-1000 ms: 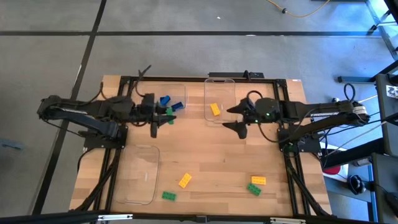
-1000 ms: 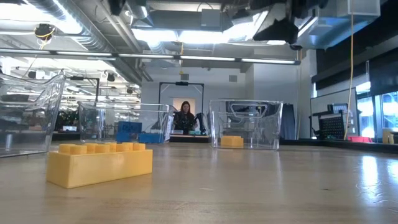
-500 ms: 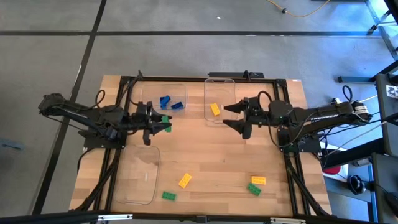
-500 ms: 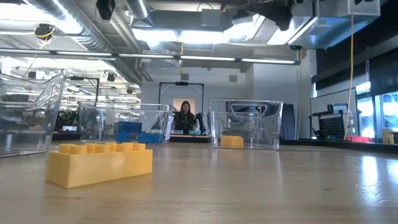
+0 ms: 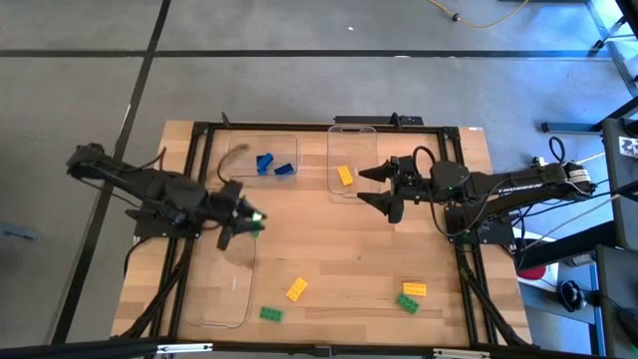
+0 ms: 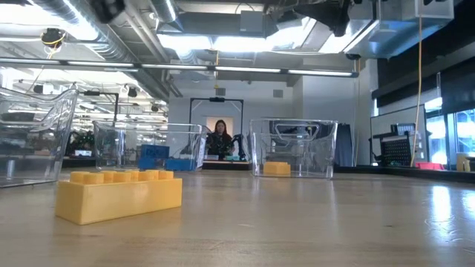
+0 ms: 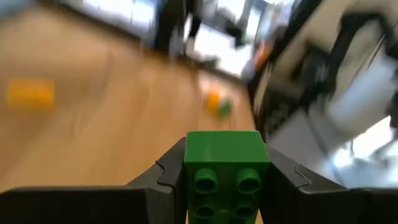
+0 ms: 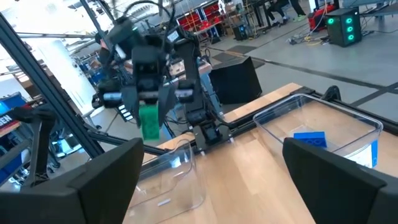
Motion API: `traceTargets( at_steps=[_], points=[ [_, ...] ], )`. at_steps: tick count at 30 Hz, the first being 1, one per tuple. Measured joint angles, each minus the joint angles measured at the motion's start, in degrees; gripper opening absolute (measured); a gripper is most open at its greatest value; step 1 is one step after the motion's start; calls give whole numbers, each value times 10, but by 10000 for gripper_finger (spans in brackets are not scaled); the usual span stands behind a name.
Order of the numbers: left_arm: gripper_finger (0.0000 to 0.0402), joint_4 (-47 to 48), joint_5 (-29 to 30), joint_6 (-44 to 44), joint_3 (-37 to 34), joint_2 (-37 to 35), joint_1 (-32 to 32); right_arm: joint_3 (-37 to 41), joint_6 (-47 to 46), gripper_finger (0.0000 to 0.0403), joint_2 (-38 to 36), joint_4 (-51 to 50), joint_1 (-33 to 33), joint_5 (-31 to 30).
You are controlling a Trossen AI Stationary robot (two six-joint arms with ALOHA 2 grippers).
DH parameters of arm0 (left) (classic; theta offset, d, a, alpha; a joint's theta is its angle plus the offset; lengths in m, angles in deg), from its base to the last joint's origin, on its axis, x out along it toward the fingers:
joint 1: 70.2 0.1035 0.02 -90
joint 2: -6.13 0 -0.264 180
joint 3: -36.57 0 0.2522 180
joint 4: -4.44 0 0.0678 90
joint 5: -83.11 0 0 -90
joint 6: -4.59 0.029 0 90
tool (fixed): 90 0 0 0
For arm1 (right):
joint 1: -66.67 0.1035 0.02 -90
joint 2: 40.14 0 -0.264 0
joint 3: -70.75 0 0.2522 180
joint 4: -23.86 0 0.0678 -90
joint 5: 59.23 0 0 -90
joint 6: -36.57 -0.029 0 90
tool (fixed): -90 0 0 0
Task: Sort & place blocks by color
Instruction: Put the top right green game piece into the bottom left transparent bin
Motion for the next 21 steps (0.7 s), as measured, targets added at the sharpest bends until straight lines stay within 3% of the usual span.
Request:
traceTargets(
  at_steps=[7,15,21],
  points=[
    [122,263,-12,-154,74,91,-159,0,0,386,0,0,0,0],
    [122,280,-61,-212,76,262,-298,0,1,386,0,-1,0,-9],
    [122,321,-40,-177,76,370,-298,0,1,386,0,-2,0,-10]
  ],
)
